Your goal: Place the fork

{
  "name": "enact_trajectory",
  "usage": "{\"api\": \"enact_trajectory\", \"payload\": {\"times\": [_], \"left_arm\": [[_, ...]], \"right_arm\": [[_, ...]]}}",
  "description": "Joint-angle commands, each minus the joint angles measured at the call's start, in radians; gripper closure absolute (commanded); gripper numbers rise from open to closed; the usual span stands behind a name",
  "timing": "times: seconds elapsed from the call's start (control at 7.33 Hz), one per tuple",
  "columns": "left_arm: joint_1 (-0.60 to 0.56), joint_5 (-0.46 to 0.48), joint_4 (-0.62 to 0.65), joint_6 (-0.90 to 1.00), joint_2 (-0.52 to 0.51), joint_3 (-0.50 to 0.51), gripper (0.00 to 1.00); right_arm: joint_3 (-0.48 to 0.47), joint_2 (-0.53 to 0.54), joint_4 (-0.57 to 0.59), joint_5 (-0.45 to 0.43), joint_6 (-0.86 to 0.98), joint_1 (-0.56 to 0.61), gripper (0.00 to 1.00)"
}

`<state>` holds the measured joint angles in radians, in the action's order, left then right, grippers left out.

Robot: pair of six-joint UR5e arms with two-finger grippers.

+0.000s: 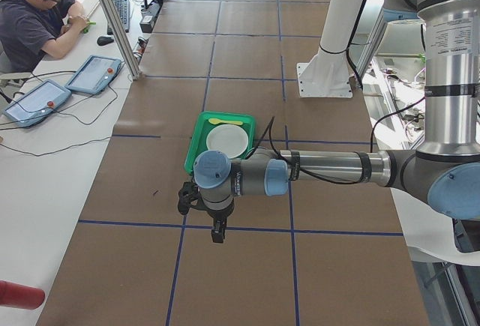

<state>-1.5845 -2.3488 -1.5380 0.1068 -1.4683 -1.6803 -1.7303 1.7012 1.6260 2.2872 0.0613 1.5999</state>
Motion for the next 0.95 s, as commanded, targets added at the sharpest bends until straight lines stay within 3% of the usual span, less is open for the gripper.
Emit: {"api": "enact_trajectory", "payload": {"times": [0.0, 0.82], "left_arm": [[0.0, -0.003, 0.001, 0.001, -0.001, 0.002, 0.0], [-0.003, -0.003, 0.001, 0.002, -0.01, 0.002, 0.0]], "right_arm": [[0.0, 0.0, 0.0, 0.0, -0.002, 0.0, 0.0], [0.0, 0.0, 0.0, 0.0, 0.0, 0.0, 0.0]]}}
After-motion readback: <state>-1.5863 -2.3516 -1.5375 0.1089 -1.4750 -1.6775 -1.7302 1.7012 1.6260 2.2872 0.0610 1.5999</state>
